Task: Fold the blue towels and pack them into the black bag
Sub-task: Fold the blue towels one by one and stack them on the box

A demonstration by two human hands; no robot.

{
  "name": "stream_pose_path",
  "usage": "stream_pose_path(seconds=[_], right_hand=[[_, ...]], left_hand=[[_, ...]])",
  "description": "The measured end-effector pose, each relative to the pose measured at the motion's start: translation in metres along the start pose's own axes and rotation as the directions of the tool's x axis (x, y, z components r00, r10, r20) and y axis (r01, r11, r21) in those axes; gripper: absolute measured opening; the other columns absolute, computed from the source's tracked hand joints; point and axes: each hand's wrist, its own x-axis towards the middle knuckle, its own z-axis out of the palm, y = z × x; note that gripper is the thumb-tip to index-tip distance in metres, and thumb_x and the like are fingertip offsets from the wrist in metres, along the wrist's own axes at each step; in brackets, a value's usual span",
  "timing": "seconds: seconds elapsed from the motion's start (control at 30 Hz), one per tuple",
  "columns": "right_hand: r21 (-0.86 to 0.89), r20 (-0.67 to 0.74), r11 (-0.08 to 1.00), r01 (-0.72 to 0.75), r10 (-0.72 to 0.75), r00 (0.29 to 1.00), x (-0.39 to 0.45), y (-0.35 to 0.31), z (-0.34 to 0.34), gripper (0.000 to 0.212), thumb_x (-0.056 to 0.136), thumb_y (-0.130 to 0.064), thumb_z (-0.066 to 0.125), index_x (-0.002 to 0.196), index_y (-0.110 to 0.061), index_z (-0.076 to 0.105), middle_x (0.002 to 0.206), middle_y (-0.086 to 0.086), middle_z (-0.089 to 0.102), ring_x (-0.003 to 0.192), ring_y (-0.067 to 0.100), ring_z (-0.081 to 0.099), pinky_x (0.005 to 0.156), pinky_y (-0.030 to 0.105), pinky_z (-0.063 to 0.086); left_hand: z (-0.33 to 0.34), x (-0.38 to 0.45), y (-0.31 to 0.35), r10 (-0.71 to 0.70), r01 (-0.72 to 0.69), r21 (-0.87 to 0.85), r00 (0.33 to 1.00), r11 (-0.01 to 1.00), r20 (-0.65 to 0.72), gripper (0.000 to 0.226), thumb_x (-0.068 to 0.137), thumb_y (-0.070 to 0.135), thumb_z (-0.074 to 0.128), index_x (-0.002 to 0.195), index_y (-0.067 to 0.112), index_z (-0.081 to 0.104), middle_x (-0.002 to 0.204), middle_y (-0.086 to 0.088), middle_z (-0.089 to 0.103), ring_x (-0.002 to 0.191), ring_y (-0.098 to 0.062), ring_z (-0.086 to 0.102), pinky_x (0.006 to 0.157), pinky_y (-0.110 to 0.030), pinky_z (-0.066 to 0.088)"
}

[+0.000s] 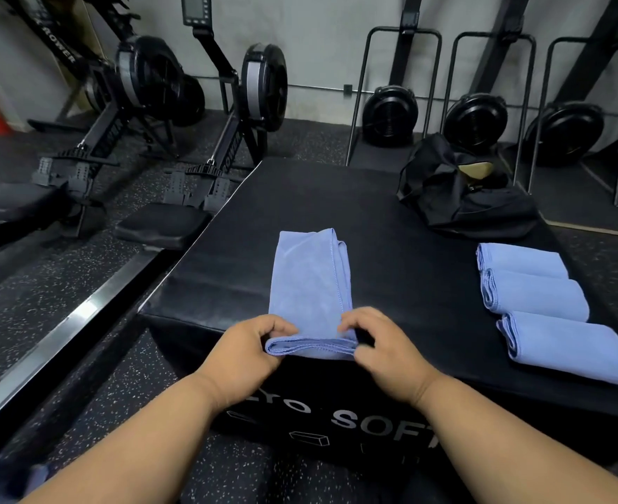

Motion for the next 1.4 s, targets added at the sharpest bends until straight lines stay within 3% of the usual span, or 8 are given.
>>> stream_pose_path(seconds=[0.1, 0.23, 0.53, 0.67, 0.8, 1.07, 1.27, 1.4], right_hand=[[0.275, -0.082, 0.947, -0.164, 0.193, 0.978, 0.023, -0.002, -0.014, 0.029, 0.081, -0.012, 0.055, 0.103, -0.021, 0.071, 0.107, 0.002, 0.072, 0.100, 0.009, 0.066, 0.096, 0.027, 0.050], [0.172, -0.097, 0.924, -0.342, 0.361, 0.927, 0.047, -0.002, -0.027, 0.018, 0.090, -0.022, 0.057, 0.099, -0.030, 0.071, 0.099, 0.002, 0.074, 0.093, 0.024, 0.069, 0.092, 0.039, 0.054], [0.089, -0.115, 0.881, -0.465, 0.473, 0.874, 0.060, -0.005, -0.017, 0.009, 0.090, -0.030, 0.066, 0.097, -0.032, 0.072, 0.072, -0.023, 0.069, 0.068, 0.002, 0.062, 0.073, 0.026, 0.050], [0.113, -0.134, 0.854, -0.508, 0.519, 0.844, 0.053, -0.014, -0.017, 0.014, 0.090, -0.042, 0.061, 0.094, -0.032, 0.070, 0.087, -0.013, 0.074, 0.081, 0.013, 0.070, 0.083, 0.036, 0.057], [0.402, -0.024, 0.744, -0.534, 0.591, 0.806, 0.021, -0.044, -0.014, 0.026, 0.101, -0.056, 0.050, 0.103, -0.033, 0.061, 0.086, 0.011, 0.076, 0.068, 0.021, 0.070, 0.067, 0.037, 0.056], [0.839, 0.077, 0.413, -0.354, 0.555, 0.829, -0.017, -0.082, -0.018, 0.045, 0.096, -0.065, 0.055, 0.132, -0.037, 0.058, 0.112, 0.011, 0.079, 0.102, 0.028, 0.078, 0.096, 0.047, 0.058], [0.910, 0.038, 0.327, -0.256, 0.549, 0.835, -0.043, -0.107, -0.031, 0.036, 0.103, -0.054, 0.051, 0.123, -0.029, 0.068, 0.120, 0.006, 0.078, 0.119, 0.028, 0.071, 0.113, 0.051, 0.044], [0.892, 0.007, 0.372, -0.257, 0.558, 0.830, -0.053, -0.113, -0.037, 0.043, 0.102, -0.058, 0.052, 0.126, -0.027, 0.069, 0.117, 0.000, 0.079, 0.108, 0.020, 0.076, 0.103, 0.044, 0.051]], left_hand=[[-0.003, 0.004, -0.001, -0.025, 0.020, -0.103, 0.999, 0.995, -0.048, 0.037, 0.087, -0.002, 0.069, 0.104, 0.030, 0.074, 0.096, 0.005, 0.080, 0.090, -0.014, 0.074, 0.089, -0.029, 0.057], [-0.013, 0.011, 0.004, -0.033, 0.006, -0.196, 0.991, 0.981, -0.130, 0.039, 0.088, -0.004, 0.069, 0.107, 0.029, 0.073, 0.099, 0.009, 0.080, 0.094, -0.011, 0.075, 0.092, -0.028, 0.055], [-0.021, 0.010, -0.003, -0.029, 0.014, -0.188, 0.996, 0.982, -0.080, 0.037, 0.089, 0.009, 0.079, 0.104, 0.042, 0.075, 0.106, 0.004, 0.079, 0.103, -0.021, 0.074, 0.103, -0.047, 0.055], [-0.025, 0.007, 0.011, 0.005, -0.028, -0.206, 0.994, 0.978, -0.108, 0.017, 0.092, 0.014, 0.079, 0.100, 0.029, 0.079, 0.103, 0.002, 0.079, 0.100, -0.022, 0.074, 0.100, -0.047, 0.056], [-0.025, 0.012, 0.040, 0.014, -0.056, -0.197, 0.978, 0.979, -0.209, 0.005, 0.095, 0.021, 0.075, 0.093, 0.026, 0.078, 0.093, 0.009, 0.078, 0.085, -0.006, 0.070, 0.085, -0.029, 0.053], [0.003, 0.007, 0.091, -0.029, -0.062, -0.229, 0.926, 0.971, -0.375, 0.012, 0.093, 0.033, 0.074, 0.087, 0.022, 0.074, 0.085, 0.007, 0.076, 0.078, -0.006, 0.068, 0.079, -0.031, 0.056], [0.016, -0.022, 0.119, 0.040, -0.115, -0.243, 0.955, 0.963, -0.293, 0.014, 0.094, 0.035, 0.075, 0.089, 0.022, 0.075, 0.088, 0.006, 0.076, 0.082, -0.012, 0.068, 0.083, -0.033, 0.055], [0.023, -0.043, 0.125, 0.068, -0.120, -0.237, 0.974, 0.964, -0.218, 0.011, 0.095, 0.033, 0.076, 0.091, 0.023, 0.076, 0.094, 0.001, 0.077, 0.083, -0.008, 0.065, 0.088, -0.039, 0.055]])
